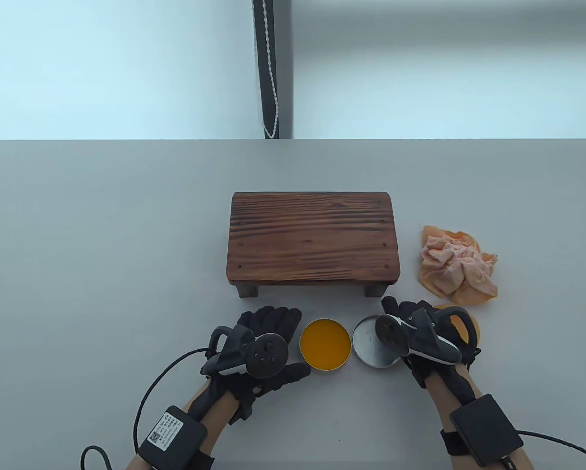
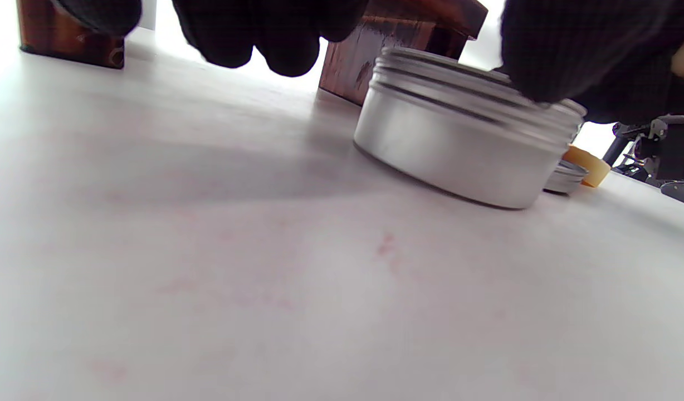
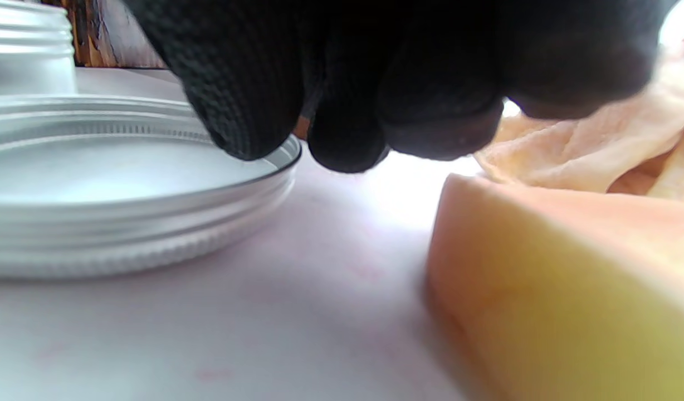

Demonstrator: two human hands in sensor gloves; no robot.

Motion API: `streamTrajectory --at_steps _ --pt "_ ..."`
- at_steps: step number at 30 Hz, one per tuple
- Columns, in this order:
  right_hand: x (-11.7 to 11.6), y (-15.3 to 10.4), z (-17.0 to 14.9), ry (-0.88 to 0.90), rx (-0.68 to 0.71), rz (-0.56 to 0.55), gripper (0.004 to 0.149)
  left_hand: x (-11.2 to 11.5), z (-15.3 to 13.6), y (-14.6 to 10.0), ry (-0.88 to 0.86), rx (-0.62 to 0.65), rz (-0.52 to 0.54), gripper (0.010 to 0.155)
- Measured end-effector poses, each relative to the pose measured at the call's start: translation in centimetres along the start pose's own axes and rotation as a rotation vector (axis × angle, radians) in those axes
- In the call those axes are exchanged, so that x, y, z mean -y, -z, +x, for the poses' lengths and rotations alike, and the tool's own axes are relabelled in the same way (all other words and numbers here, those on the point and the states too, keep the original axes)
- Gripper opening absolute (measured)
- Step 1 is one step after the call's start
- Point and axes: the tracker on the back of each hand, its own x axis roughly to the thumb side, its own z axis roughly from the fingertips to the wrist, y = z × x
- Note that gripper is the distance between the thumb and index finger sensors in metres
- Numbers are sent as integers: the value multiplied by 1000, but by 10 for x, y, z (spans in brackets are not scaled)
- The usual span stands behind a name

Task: Dip and apply wood wax on stool

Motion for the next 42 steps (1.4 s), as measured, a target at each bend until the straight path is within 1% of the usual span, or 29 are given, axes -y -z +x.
streamTrajectory --at_steps 3,5,8,10,12,14,17,19,22,23,24,25,27,29,33,36,38,40,42 --pt "9 -5 -5 22 -16 -34 60 0 0 0 -1 -1 -1 102" --pt "17 -10 -11 44 -32 -68 59 0 -1 0 2 -2 1 102" --pt "33 -21 -25 102 -30 -155 59 -2 0 -1 5 -2 12 103" --pt "43 -26 -34 129 -43 -184 60 -3 0 -2 3 -2 21 103" --pt "50 -30 -45 138 -59 -205 61 -5 -1 -3 1 -3 29 104" --pt "51 -33 -56 150 -69 -195 60 -5 -2 -3 -1 -4 32 104" --pt "45 -38 -70 151 -94 -150 57 -6 -3 -3 -3 -2 29 105" --pt "34 -42 -78 155 -111 -119 52 -6 -3 -4 1 -4 25 105" --pt "14 -45 -87 190 -127 -126 48 -6 -3 -3 0 -2 23 106" --pt "7 -45 -90 202 -152 -90 48 -6 -3 -3 -1 -2 20 105" --pt "1 -45 -92 209 -161 -43 49 -5 -3 -3 2 -2 17 105" --pt "-2 -44 -93 212 -162 -19 51 -5 -3 -3 5 -2 14 105" --pt "-9 -42 -93 235 -172 79 61 -5 -3 -3 7 -3 11 105" --pt "-14 -40 -92 258 -157 144 65 -5 -3 -3 0 -3 11 105" --pt "-21 -38 -88 246 -171 205 72 -4 -3 -3 2 -4 5 105" --pt "-25 -36 -85 229 -184 244 75 -4 -3 -3 0 -3 2 105" --pt "-26 -36 -82 207 -186 243 75 -4 -2 -3 2 -1 -1 104" --pt "-25 -34 -78 169 -193 229 72 -3 -2 -2 2 1 -3 104" --pt "-24 -32 -74 135 -191 194 64 -2 -2 -2 1 3 -8 104"
